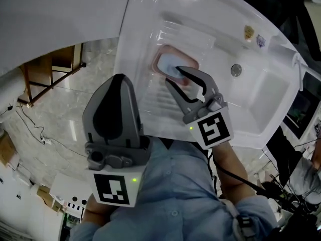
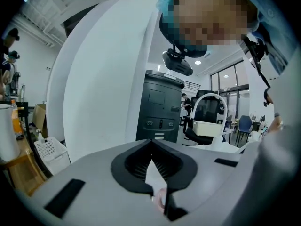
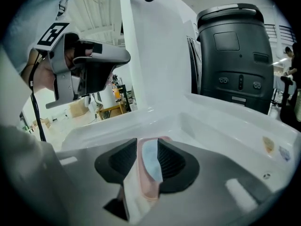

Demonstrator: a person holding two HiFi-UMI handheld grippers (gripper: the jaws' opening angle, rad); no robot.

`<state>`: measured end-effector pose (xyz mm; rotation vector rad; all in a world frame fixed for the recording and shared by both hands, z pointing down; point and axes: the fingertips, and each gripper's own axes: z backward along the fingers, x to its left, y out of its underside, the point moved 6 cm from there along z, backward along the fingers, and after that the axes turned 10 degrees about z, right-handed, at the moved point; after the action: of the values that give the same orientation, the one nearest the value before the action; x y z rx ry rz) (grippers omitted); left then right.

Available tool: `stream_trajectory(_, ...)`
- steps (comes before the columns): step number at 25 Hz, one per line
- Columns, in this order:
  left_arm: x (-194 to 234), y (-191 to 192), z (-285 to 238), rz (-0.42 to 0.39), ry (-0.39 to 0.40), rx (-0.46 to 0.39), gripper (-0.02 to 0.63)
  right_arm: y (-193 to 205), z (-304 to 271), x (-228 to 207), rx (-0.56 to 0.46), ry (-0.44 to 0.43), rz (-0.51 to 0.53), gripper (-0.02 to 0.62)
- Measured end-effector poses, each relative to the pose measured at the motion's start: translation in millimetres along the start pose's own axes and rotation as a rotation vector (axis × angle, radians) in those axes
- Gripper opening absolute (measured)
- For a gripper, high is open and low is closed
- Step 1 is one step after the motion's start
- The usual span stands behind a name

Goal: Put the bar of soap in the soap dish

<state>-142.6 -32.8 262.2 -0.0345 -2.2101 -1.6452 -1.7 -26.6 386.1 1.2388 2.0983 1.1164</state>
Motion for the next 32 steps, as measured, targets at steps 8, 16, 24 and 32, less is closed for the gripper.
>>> stream_trajectory(8, -30.8, -19.3, 25.4, -0.063, -0.008, -0.06, 0.006, -41.7, 66.0, -12.2, -0.209, 0.048, -0.164, 0.12)
stream_trajectory(16, -78.9, -46.8, 45.7, -0.126, -0.015, -0.159, 0.006, -94.6, 154.2, -21.3, -0.417, 0.154, -0.117, 0.043)
stream_trajectory(24, -119.6, -66.0, 61.7, -0.188, 0.006, -0.22, 0.006, -130.9, 211.0, -23.0, -0.534, 0.238, -0.064, 0.002)
stream_trajectory(32, -143.0, -75.6, 66.7, -0.21, 0.023, -0.254, 0.006, -143.9, 231.4, -17.7, -0.561, 0.252, -0.016, 0.0)
